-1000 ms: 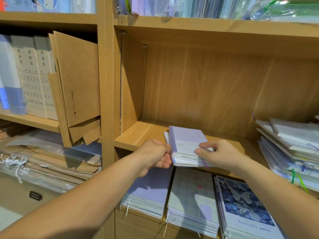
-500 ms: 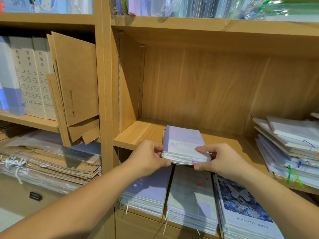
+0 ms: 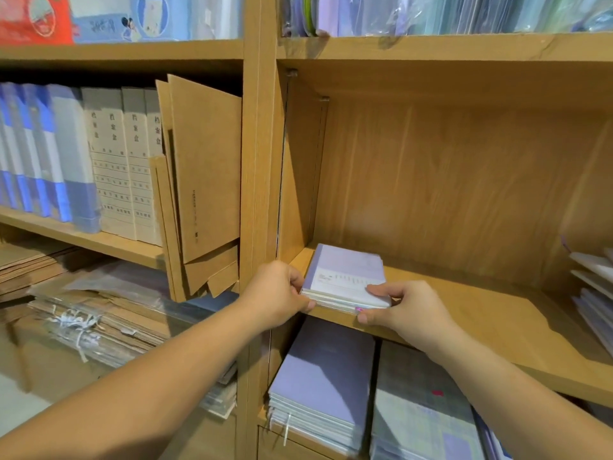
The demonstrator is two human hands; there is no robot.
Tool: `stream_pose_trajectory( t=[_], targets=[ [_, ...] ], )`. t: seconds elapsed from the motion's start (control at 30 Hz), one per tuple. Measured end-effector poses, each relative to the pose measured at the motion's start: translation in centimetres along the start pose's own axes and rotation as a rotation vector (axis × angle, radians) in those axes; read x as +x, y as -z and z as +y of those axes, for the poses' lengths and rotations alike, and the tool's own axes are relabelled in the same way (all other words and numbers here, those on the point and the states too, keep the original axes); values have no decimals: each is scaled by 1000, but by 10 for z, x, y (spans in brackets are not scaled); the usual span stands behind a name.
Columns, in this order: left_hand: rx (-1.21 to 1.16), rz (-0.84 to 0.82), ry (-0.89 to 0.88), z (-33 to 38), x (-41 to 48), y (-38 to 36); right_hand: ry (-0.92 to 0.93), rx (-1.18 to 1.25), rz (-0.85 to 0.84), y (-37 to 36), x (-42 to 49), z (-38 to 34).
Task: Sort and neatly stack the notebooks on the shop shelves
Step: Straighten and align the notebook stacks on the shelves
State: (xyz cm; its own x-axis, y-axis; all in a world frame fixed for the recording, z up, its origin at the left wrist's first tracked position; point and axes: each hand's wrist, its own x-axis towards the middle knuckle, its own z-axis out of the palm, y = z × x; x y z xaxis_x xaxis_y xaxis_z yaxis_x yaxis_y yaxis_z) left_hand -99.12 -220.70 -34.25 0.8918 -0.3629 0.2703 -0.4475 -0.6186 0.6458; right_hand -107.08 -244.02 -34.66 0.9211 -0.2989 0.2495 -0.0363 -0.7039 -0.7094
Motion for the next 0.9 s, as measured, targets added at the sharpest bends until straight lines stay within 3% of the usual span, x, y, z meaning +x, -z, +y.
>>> stream_pose_trajectory(
  t=[0.17,0.23,0.4,0.57,0.7,0.77,0.9],
  targets=[
    [-50,-225,-17,-11,14,12,39,95,-26,8,0,10],
    [-59,-234,-25,-13,18,15,7,150,-3,16,1,9],
    [-21,-210,-42,-10,19,13,-148,-193,-86,20,7,-7],
    [28,-282,-17,-8,24,18,-103,-261,-144,21,7,-16],
    [97,-395,-27,-2,27,21,-37,-186,-305,26,4,-26],
    [166,-371,-58,-4,30,17,33,-217,-350,23,5,-28],
    [341,-335,-78,-9,34,25,159,-225,-240,8,6,-15]
  ],
)
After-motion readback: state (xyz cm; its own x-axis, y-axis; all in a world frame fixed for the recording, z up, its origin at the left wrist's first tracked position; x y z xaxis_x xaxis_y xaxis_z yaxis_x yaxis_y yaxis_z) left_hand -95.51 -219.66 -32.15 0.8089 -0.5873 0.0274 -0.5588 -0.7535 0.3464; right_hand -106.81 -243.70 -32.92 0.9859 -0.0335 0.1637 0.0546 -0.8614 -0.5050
